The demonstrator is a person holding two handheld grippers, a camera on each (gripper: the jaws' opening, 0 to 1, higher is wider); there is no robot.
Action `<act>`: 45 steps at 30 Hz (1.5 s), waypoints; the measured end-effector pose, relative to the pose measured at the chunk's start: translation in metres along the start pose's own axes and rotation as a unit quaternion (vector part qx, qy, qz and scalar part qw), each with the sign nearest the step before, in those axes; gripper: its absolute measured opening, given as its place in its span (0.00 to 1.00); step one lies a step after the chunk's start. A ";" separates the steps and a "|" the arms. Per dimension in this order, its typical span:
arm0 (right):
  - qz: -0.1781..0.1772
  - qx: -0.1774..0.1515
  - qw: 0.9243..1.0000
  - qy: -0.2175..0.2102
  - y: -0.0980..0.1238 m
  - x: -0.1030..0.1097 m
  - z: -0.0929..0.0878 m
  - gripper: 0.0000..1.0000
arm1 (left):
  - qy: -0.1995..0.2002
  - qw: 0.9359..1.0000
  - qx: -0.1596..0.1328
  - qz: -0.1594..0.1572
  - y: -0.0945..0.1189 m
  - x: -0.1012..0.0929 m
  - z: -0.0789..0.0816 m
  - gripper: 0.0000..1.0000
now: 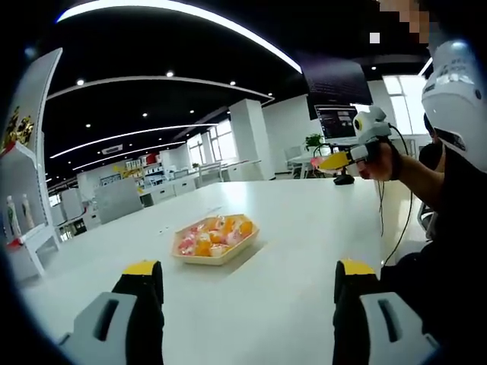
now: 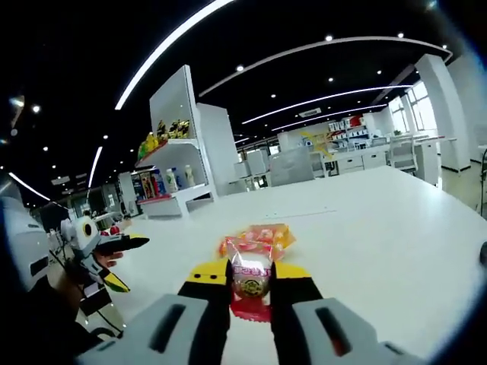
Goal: Pick up the marshmallows scattered on the table and place them into the bowl on the table
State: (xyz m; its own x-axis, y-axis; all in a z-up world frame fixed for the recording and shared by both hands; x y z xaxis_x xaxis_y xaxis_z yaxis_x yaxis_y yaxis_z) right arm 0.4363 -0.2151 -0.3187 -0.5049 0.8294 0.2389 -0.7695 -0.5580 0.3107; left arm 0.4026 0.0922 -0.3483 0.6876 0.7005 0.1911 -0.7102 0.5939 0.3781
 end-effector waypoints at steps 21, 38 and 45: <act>0.015 -0.002 1.000 0.013 -0.016 0.007 0.019 0.17 | -0.008 1.000 0.009 -0.010 -0.004 -0.004 -0.001 0.94; 0.011 -0.027 0.995 0.097 -0.052 0.022 0.066 0.17 | -0.011 1.000 0.010 0.000 -0.003 0.001 0.000 0.94; 0.005 -0.018 0.993 0.113 -0.071 0.020 0.067 0.17 | -0.006 1.000 0.019 0.002 -0.003 0.000 -0.005 0.94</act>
State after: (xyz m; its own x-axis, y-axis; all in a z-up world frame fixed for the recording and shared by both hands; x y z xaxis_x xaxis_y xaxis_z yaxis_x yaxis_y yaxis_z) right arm 0.5071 -0.1609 -0.2747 -0.5846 0.8108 0.0270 -0.7756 -0.5684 0.2746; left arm 0.4043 0.0926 -0.3536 0.6872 0.6975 0.2029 -0.7064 0.5764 0.4108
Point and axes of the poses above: the point that each gripper's makers call its tool centre point, and the gripper's own axes: y roughly backward along the fingers, x roughly to its left, z roughly out of its top, the point moved 6 cm from there along y, roughly backward along the fingers, and after that the axes turned 12 degrees about x, right-handed, at the moved point
